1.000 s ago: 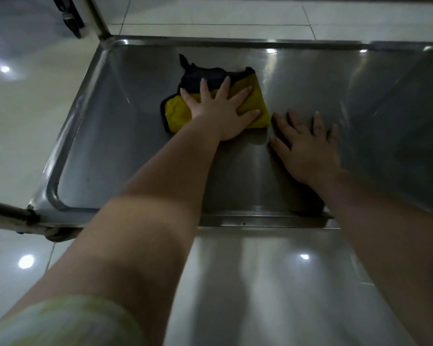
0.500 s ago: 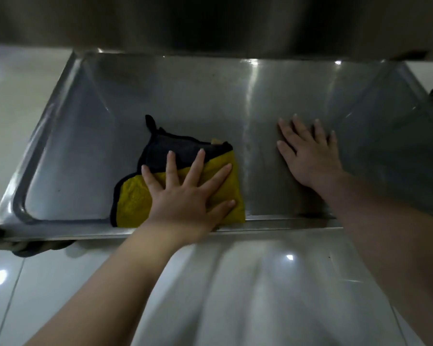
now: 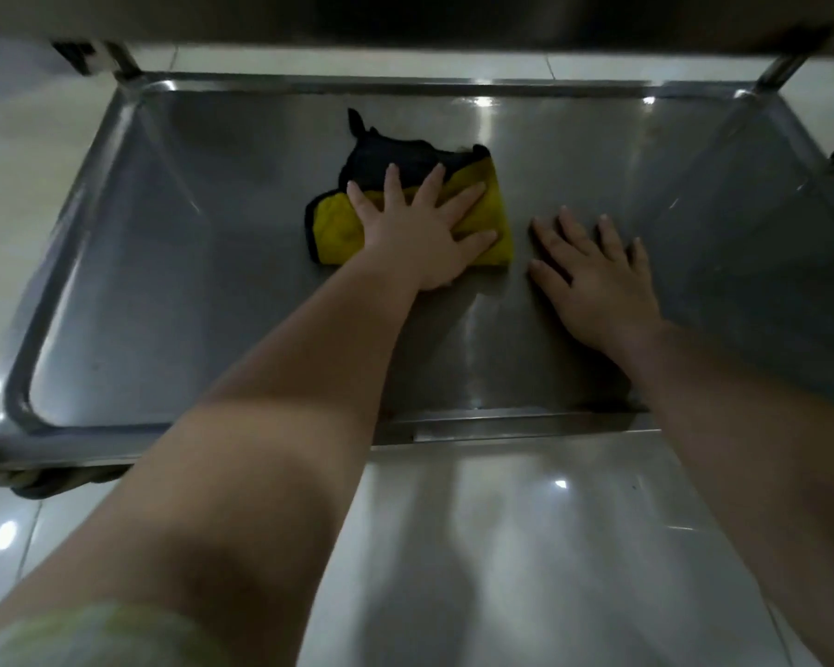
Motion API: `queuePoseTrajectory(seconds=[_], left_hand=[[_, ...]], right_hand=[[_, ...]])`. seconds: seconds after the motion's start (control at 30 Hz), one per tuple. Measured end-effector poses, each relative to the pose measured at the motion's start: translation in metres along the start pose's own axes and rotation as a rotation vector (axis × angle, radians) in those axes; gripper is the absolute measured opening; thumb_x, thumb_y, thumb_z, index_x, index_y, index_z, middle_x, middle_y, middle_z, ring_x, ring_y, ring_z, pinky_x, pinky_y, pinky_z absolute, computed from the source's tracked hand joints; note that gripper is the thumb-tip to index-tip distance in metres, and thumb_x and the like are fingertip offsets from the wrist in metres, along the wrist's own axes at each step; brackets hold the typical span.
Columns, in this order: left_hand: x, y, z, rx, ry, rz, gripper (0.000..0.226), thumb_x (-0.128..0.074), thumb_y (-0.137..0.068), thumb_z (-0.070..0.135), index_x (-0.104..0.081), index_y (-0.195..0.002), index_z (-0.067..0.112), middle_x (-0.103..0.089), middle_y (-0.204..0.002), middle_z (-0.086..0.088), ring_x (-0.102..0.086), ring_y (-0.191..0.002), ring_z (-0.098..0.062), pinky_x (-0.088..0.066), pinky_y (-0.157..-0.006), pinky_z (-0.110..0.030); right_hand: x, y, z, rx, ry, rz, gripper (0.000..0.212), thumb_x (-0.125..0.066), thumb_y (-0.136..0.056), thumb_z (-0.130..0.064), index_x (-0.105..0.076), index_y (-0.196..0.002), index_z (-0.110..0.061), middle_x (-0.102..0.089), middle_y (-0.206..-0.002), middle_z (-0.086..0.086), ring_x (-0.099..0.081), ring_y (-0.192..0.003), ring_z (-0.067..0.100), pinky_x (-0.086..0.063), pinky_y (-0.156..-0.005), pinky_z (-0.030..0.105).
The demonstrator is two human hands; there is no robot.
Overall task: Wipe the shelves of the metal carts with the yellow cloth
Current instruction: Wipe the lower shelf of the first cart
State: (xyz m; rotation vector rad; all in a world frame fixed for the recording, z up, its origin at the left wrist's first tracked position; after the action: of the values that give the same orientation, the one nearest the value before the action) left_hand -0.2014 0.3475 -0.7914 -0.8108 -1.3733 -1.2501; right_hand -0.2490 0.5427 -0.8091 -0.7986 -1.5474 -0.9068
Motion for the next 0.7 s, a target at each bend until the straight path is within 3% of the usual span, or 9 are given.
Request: queuePoseTrajectory(seconds=[0.2,0.37,0.5,0.7], left_hand=[[-0.042,0.146,0.023,-0.013,0.006,-0.018,0.066,-0.011,-0.087,0.078,0.012,-0.145,0.06,0.021,-0.162,0.013,0.026,-0.145,-0.038,0.013,-0.105,-0.075],[-0.036,0.114,0.018,0.009,0.043,-0.022,0.065,-0.014,-0.086,0.081,0.013,-0.143,0.063,0.023,-0.161,0.015,0.028,-0.145,-0.037,0.014,-0.104,-0.076],[-0.036,0.107,0.015,0.012,0.003,0.033,0.066,-0.01,-0.085,0.081,0.014,-0.144,0.061,0.019,-0.162,0.014,0.023,-0.147,-0.037,0.011,-0.105,-0.076],[-0.033,0.107,0.017,0.061,-0.068,-0.051,0.068,-0.005,-0.083,0.081,0.026,-0.14,0.061,0.028,-0.159,0.013,0.026,-0.145,-0.038,0.008,-0.106,-0.077]], right_hand=[[0.0,0.001,-0.002,-0.015,0.007,0.015,0.057,-0.022,-0.1,-0.058,-0.01,-0.154,-0.045,-0.004,-0.165,-0.011,0.001,-0.151,0.031,0.0,-0.119,0.056],[0.006,0.005,0.002,0.044,-0.035,-0.015,0.055,-0.027,-0.103,-0.051,-0.014,-0.155,-0.038,-0.005,-0.165,-0.008,0.0,-0.151,0.029,0.001,-0.12,0.052],[0.015,0.024,0.064,0.029,-0.011,-0.043,0.055,-0.028,-0.104,-0.048,-0.016,-0.156,-0.035,-0.009,-0.165,-0.004,-0.003,-0.151,0.028,-0.006,-0.12,0.05],[0.016,0.052,0.125,0.09,0.027,-0.151,0.082,-0.001,-0.081,-0.068,-0.009,-0.156,-0.036,-0.005,-0.165,-0.002,-0.003,-0.151,0.029,-0.006,-0.119,0.046]])
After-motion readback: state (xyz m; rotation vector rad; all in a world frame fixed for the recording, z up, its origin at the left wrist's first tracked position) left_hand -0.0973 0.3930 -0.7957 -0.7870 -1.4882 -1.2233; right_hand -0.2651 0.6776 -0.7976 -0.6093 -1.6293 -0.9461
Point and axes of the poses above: each hand's wrist, its own y-axis away from the middle knuckle, its own x-axis out of the back of the hand, z = x × y, the point moved 5 cm from there along -y, towards the middle knuckle
